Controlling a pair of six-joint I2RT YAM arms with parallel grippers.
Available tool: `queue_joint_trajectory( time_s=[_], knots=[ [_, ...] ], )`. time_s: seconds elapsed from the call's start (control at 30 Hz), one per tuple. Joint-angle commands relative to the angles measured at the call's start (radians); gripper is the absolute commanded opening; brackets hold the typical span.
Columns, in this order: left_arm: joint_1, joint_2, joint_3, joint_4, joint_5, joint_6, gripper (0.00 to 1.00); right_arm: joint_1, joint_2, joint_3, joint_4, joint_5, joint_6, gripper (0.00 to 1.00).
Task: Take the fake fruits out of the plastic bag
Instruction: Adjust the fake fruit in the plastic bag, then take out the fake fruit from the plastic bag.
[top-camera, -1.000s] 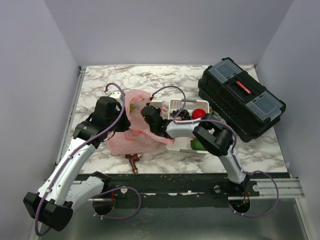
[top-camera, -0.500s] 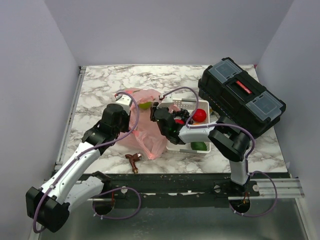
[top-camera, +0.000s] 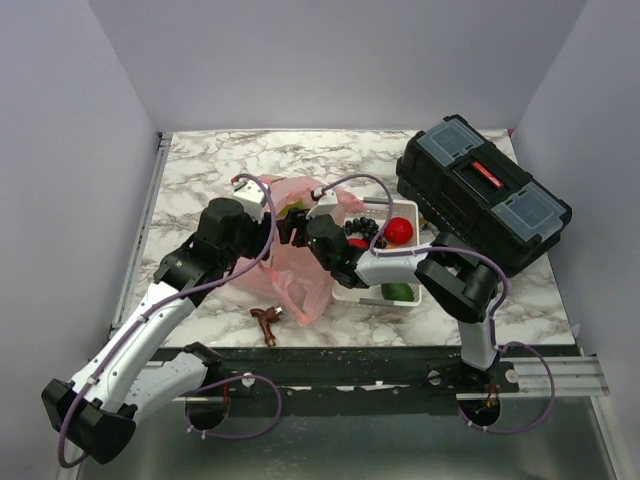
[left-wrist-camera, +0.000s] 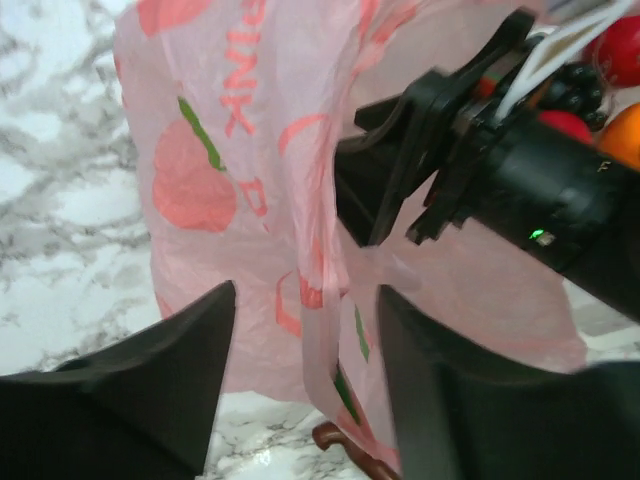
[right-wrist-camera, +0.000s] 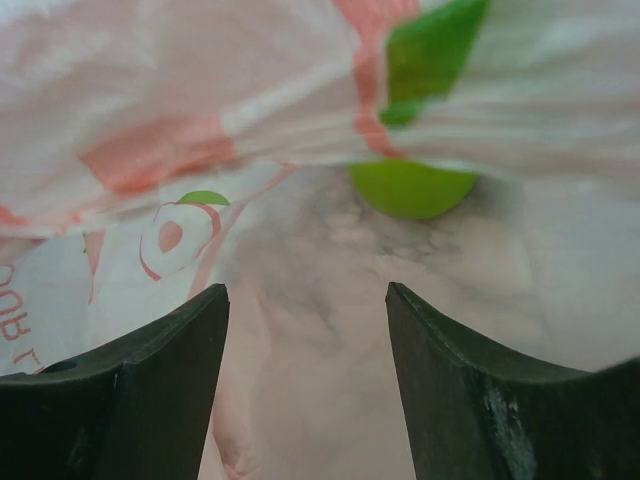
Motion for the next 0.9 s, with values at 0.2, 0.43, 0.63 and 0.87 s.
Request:
queue_joint_trajectory(
  time_s=[0.2,0.43,0.63,0.87],
  knots=[
    [0.161,0.040,0.295,0.047,0.201,-0.220,0.79,0.000,0.028,0.005,-0.033,0.028,0.159,0.68],
    [0.352,0.470,0.507,0.145,0.443,-0.345,0.56,-0.034,0.072,0.043,-0.052,0.035,0.230,0.73],
    [0.356,0.856,0.850,0.004,0.443,-0.266,0.44,-0.051,0.102,0.062,-0.019,0.008,0.228,0.77],
    [0.350,1.066,0.990,-0.094,0.390,-0.366,0.41,-0.054,0.135,0.091,-0.009,-0.014,0.248,0.77]
  ],
)
